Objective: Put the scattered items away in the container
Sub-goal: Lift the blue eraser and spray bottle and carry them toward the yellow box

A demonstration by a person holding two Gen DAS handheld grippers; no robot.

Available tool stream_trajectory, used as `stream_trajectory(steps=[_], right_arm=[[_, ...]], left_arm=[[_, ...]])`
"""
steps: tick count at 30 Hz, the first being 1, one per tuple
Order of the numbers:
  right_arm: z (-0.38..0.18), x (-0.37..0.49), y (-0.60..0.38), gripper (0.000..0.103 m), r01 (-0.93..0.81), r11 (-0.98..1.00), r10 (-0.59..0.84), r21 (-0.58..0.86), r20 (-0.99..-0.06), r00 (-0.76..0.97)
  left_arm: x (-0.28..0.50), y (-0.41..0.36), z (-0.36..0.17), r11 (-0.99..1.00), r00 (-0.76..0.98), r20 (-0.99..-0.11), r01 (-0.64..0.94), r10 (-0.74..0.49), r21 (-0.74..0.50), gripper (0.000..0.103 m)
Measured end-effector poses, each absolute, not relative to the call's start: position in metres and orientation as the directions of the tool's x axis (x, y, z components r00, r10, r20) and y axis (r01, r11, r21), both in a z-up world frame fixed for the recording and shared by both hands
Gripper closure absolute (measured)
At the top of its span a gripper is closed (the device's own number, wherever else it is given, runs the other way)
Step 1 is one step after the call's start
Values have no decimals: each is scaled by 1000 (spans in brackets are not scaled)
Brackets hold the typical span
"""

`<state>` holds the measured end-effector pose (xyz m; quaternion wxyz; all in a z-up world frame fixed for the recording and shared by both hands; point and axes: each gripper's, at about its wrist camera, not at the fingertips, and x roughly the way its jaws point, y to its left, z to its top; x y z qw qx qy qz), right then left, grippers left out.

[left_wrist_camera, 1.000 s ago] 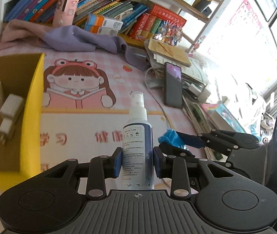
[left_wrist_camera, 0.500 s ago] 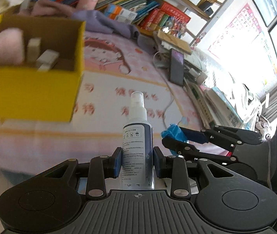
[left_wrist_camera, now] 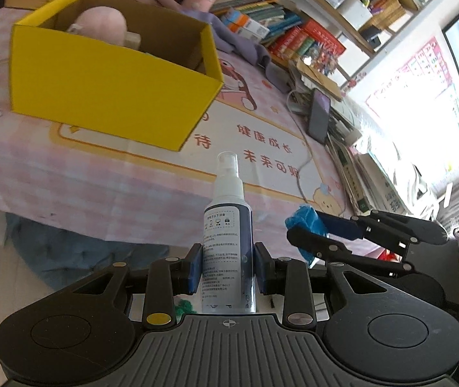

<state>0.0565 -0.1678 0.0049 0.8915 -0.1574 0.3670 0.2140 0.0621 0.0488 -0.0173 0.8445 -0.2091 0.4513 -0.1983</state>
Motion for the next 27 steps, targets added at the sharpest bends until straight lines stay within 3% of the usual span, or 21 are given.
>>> stream_trajectory(steps=[27], right_arm=[[15, 54, -82, 77, -731, 673, 467, -116, -700, 541]], left_arm=[[16, 131, -8, 844, 646, -660, -43, -384, -534, 72]])
